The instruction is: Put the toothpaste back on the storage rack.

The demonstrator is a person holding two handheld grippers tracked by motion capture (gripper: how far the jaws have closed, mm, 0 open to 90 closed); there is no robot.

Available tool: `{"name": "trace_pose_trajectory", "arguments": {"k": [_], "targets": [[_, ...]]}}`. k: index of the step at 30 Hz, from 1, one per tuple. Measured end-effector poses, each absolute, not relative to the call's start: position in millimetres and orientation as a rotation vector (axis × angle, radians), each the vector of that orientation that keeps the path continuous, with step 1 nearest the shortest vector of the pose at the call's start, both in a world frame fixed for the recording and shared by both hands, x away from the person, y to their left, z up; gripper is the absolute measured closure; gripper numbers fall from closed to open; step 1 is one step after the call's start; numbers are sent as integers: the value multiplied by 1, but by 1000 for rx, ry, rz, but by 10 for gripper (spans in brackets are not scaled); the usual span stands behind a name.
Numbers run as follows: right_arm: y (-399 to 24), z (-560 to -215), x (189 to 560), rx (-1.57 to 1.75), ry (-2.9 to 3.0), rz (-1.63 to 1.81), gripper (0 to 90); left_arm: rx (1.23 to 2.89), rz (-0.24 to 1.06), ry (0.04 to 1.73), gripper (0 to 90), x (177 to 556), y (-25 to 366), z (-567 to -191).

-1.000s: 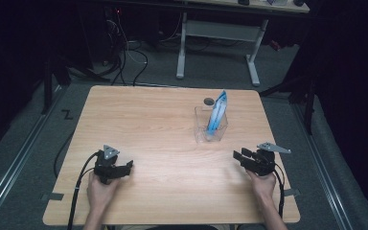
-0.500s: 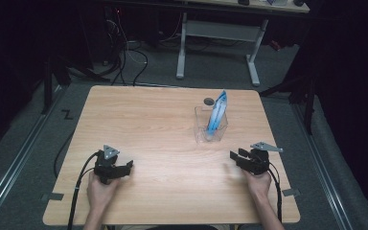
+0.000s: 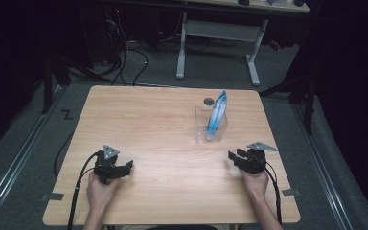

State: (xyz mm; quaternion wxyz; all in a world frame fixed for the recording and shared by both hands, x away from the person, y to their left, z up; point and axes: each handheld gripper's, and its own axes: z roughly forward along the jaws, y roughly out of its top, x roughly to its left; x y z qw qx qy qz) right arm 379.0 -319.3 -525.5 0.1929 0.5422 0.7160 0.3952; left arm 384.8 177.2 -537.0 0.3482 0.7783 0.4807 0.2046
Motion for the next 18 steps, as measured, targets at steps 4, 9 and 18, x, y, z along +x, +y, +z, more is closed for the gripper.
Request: {"name": "trace_pose_trajectory", "arguments": {"k": [4,9,18], "targets": [[-318,-529,381,1522,2009,1087,517,2018,530,1246,231,385,177,-537],[-318,-529,382,1527,1999,1085,517,2018,530,1246,231,385,177,-537],[-314,-530,384,1533,2022,996,484,2019,530,1246,231,385,177,-537]]}}
